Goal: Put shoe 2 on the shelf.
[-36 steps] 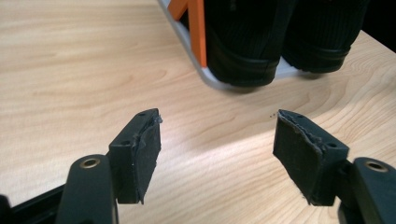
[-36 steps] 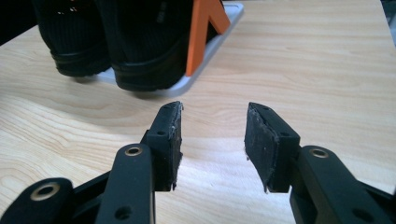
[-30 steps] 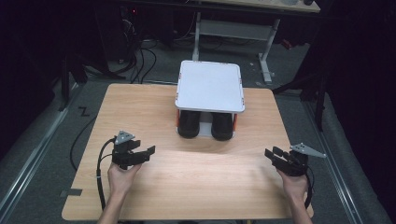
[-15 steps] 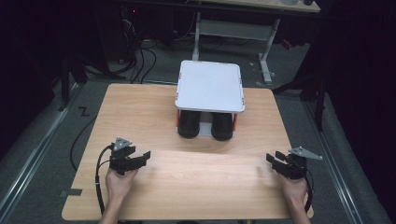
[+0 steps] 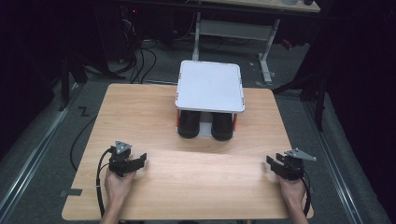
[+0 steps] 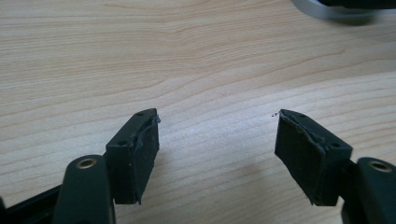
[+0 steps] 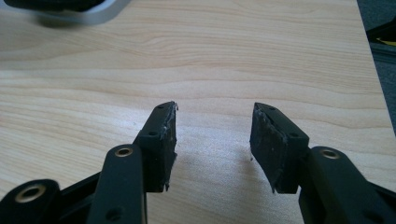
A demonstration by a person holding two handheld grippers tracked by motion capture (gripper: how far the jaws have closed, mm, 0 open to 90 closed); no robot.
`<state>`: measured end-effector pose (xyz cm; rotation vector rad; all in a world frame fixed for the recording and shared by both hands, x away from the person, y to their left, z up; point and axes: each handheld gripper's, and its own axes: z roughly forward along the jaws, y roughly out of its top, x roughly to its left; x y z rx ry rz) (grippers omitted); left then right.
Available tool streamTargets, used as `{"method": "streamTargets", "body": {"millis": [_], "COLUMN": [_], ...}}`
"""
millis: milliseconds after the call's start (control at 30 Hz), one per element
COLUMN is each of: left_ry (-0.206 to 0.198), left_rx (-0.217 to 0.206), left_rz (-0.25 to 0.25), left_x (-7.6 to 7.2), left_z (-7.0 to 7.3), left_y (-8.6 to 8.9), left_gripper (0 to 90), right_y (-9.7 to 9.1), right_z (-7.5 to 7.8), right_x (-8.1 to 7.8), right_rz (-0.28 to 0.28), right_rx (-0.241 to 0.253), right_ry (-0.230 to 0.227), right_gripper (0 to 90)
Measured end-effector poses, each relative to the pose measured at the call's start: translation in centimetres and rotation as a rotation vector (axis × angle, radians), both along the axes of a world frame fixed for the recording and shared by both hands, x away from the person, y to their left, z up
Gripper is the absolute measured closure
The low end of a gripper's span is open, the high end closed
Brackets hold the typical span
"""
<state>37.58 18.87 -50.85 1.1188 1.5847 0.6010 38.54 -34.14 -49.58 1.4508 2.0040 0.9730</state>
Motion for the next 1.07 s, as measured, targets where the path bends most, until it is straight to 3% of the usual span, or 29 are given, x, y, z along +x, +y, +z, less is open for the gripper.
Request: {"method": "streamTargets", "body": {"millis": [233,333,433,567,1067], "left_ry": [0.006,0.006,0.007,0.008,0.012], "left_rx": [0.028,0.053,0.077,0.083,0.081], "left_rz": [0.013,0.012,0.009,0.013,0.006], "left_x": [0.35,0.37,0.38,0.47,0.49], "left_z": [-0.6,-0.8,-0.9,-0.94,-0.95], "left_y": [-0.3,-0.52,-0.75,-0.85,-0.91], "left_gripper": [31.4,31.7,31.6,30.1,27.0], "right_y": [0.22,0.56,0.82,0.56,0.56], "right_z": [-0.33,-0.43,-0.42,-0.44,-0.46], "right_x": [0.31,0.54,0.62,0.91,1.02], "right_rz": [-0.008,0.007,0.018,0.017,0.033], "right_rx": [-0.016,-0.071,-0.091,-0.061,-0.062], "right_ry": [0.007,0.025,0.018,0.039,0.042], "right_gripper": [50.9,49.2,47.3,42.0,38.7]}}
